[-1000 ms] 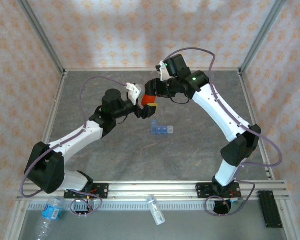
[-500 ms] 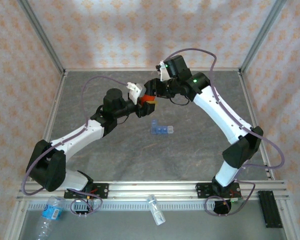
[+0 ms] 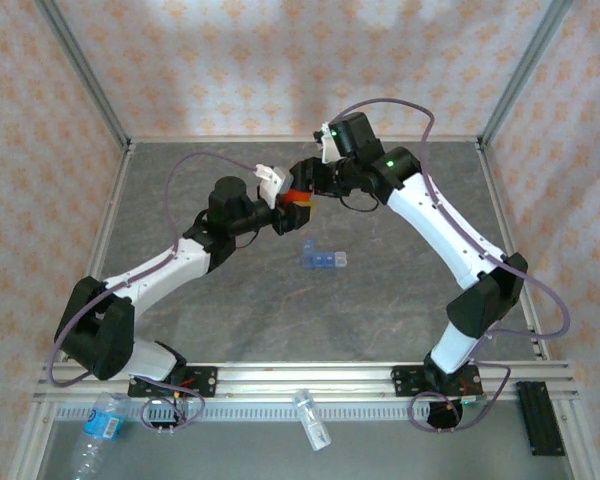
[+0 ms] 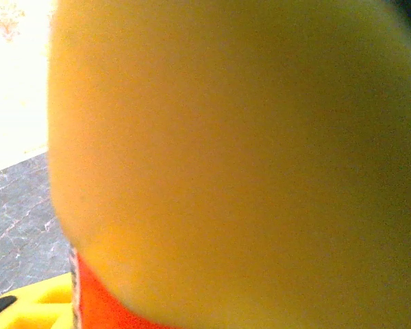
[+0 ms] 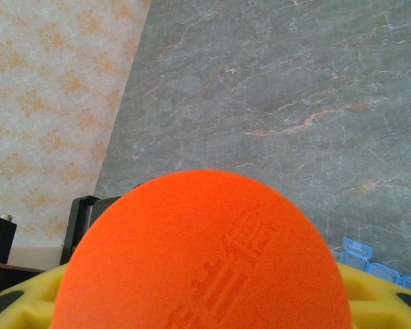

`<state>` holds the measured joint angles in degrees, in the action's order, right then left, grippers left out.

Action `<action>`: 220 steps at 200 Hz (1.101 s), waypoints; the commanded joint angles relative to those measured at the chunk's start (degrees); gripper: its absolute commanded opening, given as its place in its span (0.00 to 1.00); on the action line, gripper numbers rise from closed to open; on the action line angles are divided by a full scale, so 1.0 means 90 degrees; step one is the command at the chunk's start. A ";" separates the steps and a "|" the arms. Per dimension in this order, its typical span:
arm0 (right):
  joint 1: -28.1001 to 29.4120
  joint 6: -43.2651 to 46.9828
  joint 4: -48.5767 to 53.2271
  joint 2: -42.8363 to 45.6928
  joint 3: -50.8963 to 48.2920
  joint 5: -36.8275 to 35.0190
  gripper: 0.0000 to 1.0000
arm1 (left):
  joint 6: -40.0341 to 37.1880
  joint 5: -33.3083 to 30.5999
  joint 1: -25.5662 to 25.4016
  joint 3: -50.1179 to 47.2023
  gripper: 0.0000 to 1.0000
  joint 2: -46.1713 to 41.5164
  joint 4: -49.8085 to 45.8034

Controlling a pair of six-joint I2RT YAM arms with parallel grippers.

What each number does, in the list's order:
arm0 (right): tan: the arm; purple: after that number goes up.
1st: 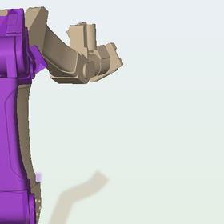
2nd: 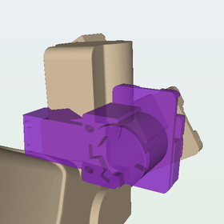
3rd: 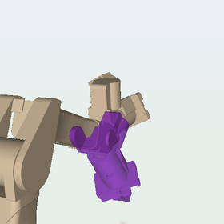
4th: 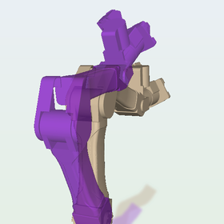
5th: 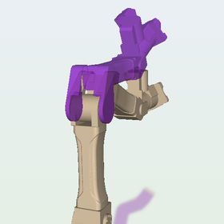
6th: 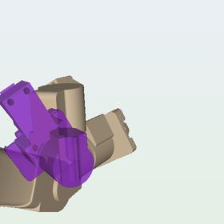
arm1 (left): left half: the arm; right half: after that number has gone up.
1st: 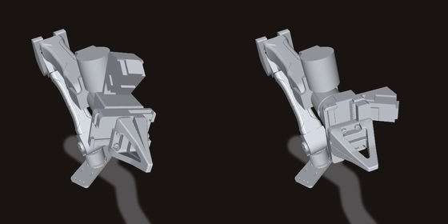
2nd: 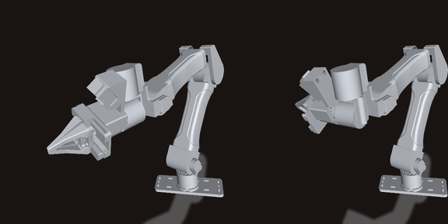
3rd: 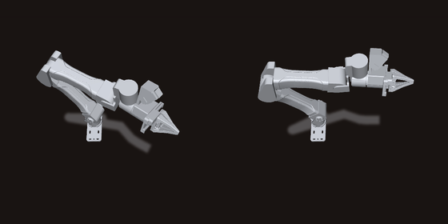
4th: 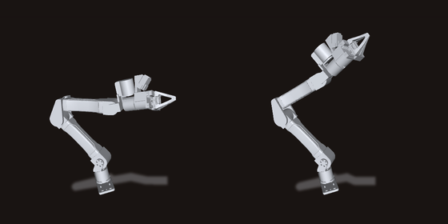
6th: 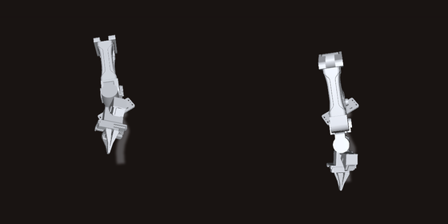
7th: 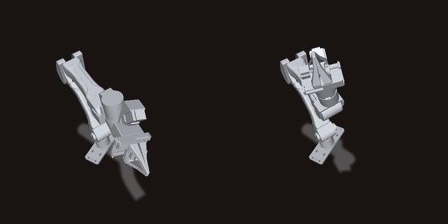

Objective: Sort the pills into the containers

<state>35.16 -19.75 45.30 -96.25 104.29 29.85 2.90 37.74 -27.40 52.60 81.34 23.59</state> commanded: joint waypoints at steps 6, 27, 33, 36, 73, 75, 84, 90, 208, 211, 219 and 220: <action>0.0022 -0.0143 -0.0245 0.0299 -0.0072 0.0094 0.34 | 0.0161 -0.0032 -0.0024 0.0259 0.37 0.0165 0.0393; 0.0029 -0.0162 -0.0273 0.0331 -0.0117 0.0092 0.34 | 0.0186 -0.0061 -0.0025 0.0274 0.25 0.0200 0.0438; 0.0031 -0.0175 -0.0287 0.0340 -0.0134 0.0085 0.34 | 0.0204 -0.0075 -0.0031 0.0270 0.21 0.0211 0.0483; 0.0029 -0.0171 -0.0292 0.0350 -0.0139 0.0083 0.34 | 0.0214 -0.0094 -0.0027 0.0274 0.19 0.0219 0.0506; 0.0028 -0.0188 -0.0293 0.0441 -0.0211 -0.0041 0.34 | 0.0232 -0.0505 -0.0025 0.0206 0.00 0.0196 0.0660; 0.0029 -0.0192 -0.0298 0.0454 -0.0219 -0.0048 0.34 | 0.0234 -0.0539 -0.0025 0.0195 0.00 0.0192 0.0667; 0.0027 -0.0197 -0.0305 0.0476 -0.0239 -0.0085 0.35 | 0.0239 -0.0734 -0.0022 0.0174 0.00 0.0168 0.0650; 0.0029 -0.0210 -0.0315 0.0487 -0.0258 -0.0101 0.35 | 0.0239 -0.0826 -0.0014 0.0159 0.00 0.0151 0.0659; -0.0029 -0.0248 -0.0395 0.0606 -0.0216 -0.0426 0.62 | 0.0125 -0.0584 0.0029 0.0172 0.00 0.0107 0.0588; -0.0038 -0.0252 -0.0395 0.0606 -0.0202 -0.0434 0.63 | 0.0127 -0.0573 0.0035 0.0177 0.00 0.0111 0.0590; -0.0055 -0.0261 -0.0397 0.0588 -0.0173 -0.0435 0.68 | 0.0118 -0.0532 0.0030 0.0162 0.00 0.0103 0.0589; -0.0057 -0.0264 -0.0396 0.0588 -0.0168 -0.0435 0.68 | 0.0113 -0.0527 0.0028 0.0162 0.00 0.0108 0.0585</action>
<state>34.98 -21.04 41.71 -94.06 101.45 27.18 3.22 34.61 -27.81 52.99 82.78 26.44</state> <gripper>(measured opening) 0.634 0.550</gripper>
